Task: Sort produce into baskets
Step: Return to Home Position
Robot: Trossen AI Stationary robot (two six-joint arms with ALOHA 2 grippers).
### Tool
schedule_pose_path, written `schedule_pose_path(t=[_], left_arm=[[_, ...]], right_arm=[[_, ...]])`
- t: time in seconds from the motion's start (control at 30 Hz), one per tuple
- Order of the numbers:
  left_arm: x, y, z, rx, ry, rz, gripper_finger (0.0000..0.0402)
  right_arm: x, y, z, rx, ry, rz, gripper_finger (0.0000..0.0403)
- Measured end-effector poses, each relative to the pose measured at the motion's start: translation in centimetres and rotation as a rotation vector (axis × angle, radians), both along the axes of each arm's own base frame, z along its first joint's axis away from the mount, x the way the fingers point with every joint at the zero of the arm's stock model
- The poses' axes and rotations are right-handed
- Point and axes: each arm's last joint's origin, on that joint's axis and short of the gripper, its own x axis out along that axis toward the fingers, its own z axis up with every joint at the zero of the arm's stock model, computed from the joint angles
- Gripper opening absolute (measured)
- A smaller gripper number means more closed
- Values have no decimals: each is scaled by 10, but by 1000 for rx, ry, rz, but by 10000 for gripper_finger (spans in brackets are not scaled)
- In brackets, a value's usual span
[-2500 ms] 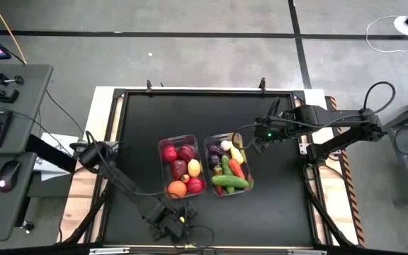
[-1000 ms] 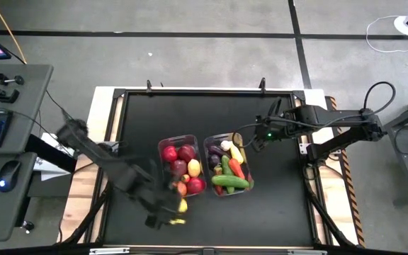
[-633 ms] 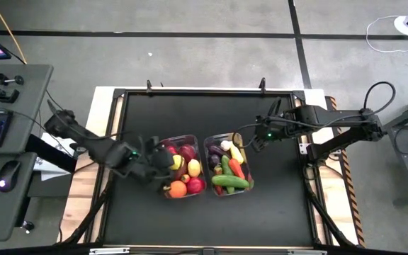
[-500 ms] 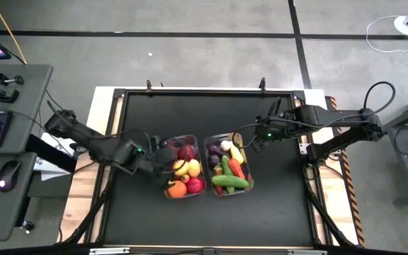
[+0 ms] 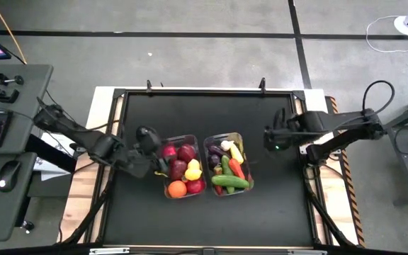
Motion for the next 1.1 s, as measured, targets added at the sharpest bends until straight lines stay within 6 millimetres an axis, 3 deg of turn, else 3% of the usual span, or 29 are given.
schedule_pose_path(t=[0.2, 0.33, 0.43, 0.53, 0.6, 0.83, 1.1], left_arm=[[-21, 27, -27, -113, -275, -32, 283], [-39, 60, -33, -60, -362, 7, 227], [-60, 79, -36, -45, -411, 54, 151], [-81, 85, -46, -84, -473, 37, 54], [-93, 86, -57, -119, -520, 35, 15], [-117, 85, -104, -197, -644, 10, 3], [-127, 86, -139, -204, -693, -8, 1]], right_arm=[[-22, 17, -5, 28, -78, 25, 237], [-40, 24, -17, 82, -86, -5, 211], [-52, 31, -26, 149, -110, -3, 159], [-60, 38, -32, 194, -157, 21, 77], [-63, 43, -36, 205, -167, 58, 23], [-66, 58, -54, 278, -79, 224, 14], [-61, 64, -57, 378, -124, 159, 2]])
